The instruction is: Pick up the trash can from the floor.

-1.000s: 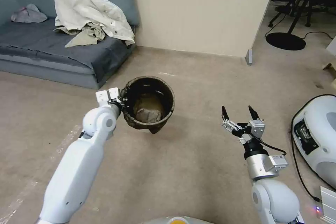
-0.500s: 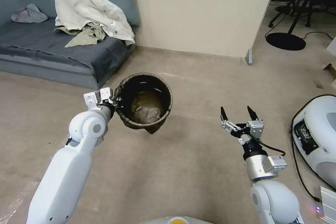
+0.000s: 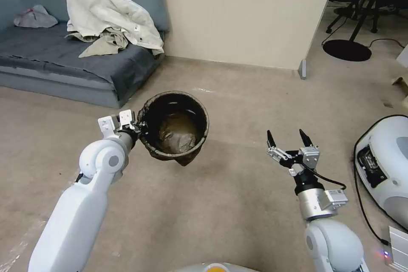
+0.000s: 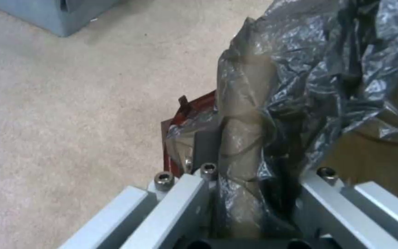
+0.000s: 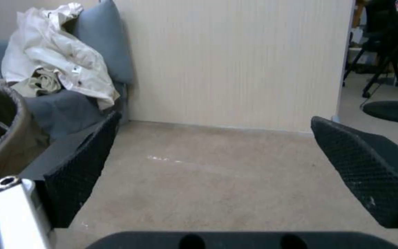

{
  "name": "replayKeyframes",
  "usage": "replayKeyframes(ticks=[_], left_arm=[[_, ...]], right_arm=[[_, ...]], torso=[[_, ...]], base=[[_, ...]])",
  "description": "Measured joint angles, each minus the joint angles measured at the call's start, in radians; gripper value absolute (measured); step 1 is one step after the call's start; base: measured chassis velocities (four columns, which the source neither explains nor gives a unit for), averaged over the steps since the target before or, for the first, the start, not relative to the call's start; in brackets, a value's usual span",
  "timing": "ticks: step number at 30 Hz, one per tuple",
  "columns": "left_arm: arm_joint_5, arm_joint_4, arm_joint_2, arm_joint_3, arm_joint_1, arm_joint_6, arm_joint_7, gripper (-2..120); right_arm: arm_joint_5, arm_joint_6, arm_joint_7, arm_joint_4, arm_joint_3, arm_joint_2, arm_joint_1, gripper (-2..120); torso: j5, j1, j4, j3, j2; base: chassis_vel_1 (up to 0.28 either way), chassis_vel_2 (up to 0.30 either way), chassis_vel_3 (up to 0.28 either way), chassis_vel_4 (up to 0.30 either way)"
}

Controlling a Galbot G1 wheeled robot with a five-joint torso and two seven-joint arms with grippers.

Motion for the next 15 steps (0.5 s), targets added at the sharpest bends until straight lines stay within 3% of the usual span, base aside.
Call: replayKeyframes(ticks=[15], left_arm=[[-0.001,-0.008,0.002,-0.006,0.013,0.0,0.01,1]], right_arm=[[-0.004,0.001,-0.005,0.004,0.0,0.002,-0.008,100]], torso=[[0.0,0.0,0.0,0.0,0.0]], base=[[0.0,0.0,0.0,0.0]])
